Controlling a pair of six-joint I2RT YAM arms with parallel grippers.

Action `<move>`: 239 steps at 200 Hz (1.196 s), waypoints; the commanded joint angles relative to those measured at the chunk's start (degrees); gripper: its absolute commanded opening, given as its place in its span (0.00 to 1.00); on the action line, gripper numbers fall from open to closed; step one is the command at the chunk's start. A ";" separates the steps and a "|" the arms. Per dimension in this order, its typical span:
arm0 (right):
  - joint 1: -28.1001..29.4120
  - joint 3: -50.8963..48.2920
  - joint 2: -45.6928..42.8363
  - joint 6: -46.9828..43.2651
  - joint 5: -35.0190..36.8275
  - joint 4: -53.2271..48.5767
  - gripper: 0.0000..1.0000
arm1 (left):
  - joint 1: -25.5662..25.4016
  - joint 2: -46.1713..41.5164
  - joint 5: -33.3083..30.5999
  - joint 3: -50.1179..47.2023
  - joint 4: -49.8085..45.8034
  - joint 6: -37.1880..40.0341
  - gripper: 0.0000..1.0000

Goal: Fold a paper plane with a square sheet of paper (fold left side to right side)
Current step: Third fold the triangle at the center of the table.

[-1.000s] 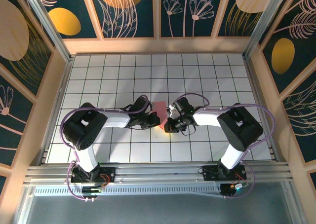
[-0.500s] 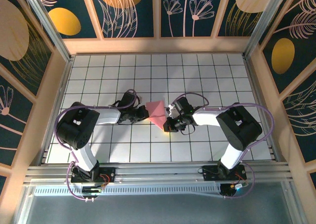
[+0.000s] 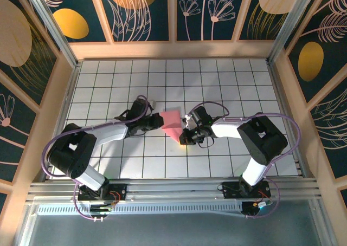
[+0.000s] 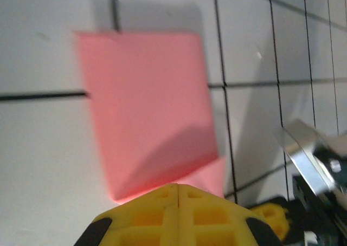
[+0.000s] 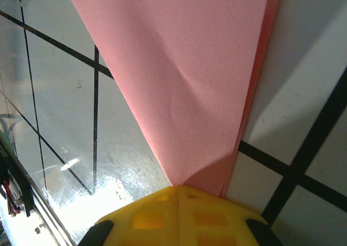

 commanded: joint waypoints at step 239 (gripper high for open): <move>2.04 5.65 -1.92 5.00 0.08 -3.13 0.00 | -3.44 13.38 -2.90 4.52 -5.09 -0.43 0.00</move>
